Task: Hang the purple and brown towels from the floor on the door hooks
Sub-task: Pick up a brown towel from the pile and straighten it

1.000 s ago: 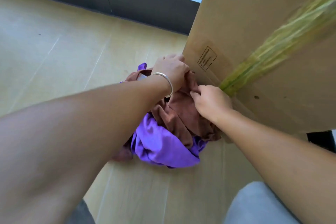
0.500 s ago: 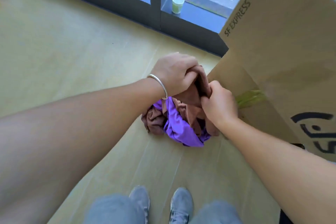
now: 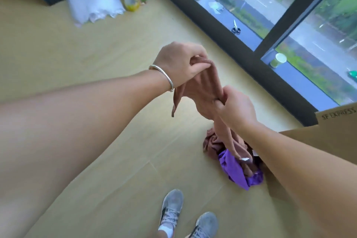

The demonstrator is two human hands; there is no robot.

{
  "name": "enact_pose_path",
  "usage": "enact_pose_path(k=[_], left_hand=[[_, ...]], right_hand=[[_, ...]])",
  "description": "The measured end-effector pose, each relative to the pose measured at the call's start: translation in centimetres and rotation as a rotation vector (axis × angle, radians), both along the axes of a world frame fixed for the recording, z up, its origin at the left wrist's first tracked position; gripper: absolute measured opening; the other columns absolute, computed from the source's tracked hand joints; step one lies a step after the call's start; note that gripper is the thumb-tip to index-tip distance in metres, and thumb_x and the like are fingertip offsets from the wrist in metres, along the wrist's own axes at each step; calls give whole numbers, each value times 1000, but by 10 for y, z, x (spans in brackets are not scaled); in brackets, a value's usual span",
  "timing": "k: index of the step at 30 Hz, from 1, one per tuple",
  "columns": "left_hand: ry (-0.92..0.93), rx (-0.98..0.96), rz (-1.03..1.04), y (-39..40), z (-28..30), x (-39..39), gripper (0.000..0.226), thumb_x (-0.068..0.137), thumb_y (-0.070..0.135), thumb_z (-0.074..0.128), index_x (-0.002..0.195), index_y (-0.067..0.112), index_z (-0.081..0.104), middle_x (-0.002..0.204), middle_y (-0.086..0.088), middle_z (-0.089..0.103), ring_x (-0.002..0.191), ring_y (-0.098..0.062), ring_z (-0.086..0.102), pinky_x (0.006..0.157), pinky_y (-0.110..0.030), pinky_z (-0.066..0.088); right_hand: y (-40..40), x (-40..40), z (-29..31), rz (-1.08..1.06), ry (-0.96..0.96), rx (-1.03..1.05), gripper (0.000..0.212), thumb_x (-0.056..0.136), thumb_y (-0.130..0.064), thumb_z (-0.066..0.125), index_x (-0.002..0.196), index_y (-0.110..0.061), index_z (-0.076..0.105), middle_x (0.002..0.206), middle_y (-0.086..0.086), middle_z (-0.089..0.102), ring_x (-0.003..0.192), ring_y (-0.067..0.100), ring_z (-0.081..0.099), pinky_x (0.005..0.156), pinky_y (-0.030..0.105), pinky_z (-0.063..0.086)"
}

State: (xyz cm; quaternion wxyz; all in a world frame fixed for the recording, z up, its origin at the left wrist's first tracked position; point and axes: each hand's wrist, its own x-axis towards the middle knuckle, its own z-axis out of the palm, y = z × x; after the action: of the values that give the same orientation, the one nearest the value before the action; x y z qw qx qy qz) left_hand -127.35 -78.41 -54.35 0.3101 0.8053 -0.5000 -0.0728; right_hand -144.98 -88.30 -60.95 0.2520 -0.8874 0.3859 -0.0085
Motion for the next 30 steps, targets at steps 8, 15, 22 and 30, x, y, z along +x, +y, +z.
enact_pose_path(k=[8, 15, 22, 30], left_hand=[[-6, 206, 171, 115, 46, 40, 14, 83, 38, 64, 92, 31, 72, 84, 7, 70, 84, -18, 62, 75, -32, 49], [118, 438, 156, 140, -9, -31, 22, 90, 31, 55, 109, 31, 67, 105, 7, 68, 97, -21, 63, 83, -33, 49], [314, 745, 143, 182, -118, -119, 40, 90, 36, 56, 128, 26, 51, 124, 1, 59, 113, -26, 55, 89, -39, 48], [462, 1115, 286, 295, -244, -174, 43, 91, 33, 55, 134, 31, 51, 134, 3, 55, 120, -23, 54, 92, -33, 45]], right_hand=[[73, 92, 21, 312, 260, -20, 30, 88, -41, 46, 114, -28, 55, 94, -6, 54, 85, 20, 54, 64, 30, 37], [76, 69, -6, 405, 580, -104, 26, 86, -32, 49, 111, -27, 56, 91, -5, 51, 81, 18, 52, 59, 27, 37], [65, -3, -66, 554, 828, -129, 7, 81, -18, 50, 75, -21, 47, 107, 4, 61, 83, 25, 52, 67, 28, 42], [129, -38, -162, 792, 748, -94, 36, 85, -16, 45, 120, -23, 54, 123, 3, 55, 115, 26, 53, 83, 34, 43]])
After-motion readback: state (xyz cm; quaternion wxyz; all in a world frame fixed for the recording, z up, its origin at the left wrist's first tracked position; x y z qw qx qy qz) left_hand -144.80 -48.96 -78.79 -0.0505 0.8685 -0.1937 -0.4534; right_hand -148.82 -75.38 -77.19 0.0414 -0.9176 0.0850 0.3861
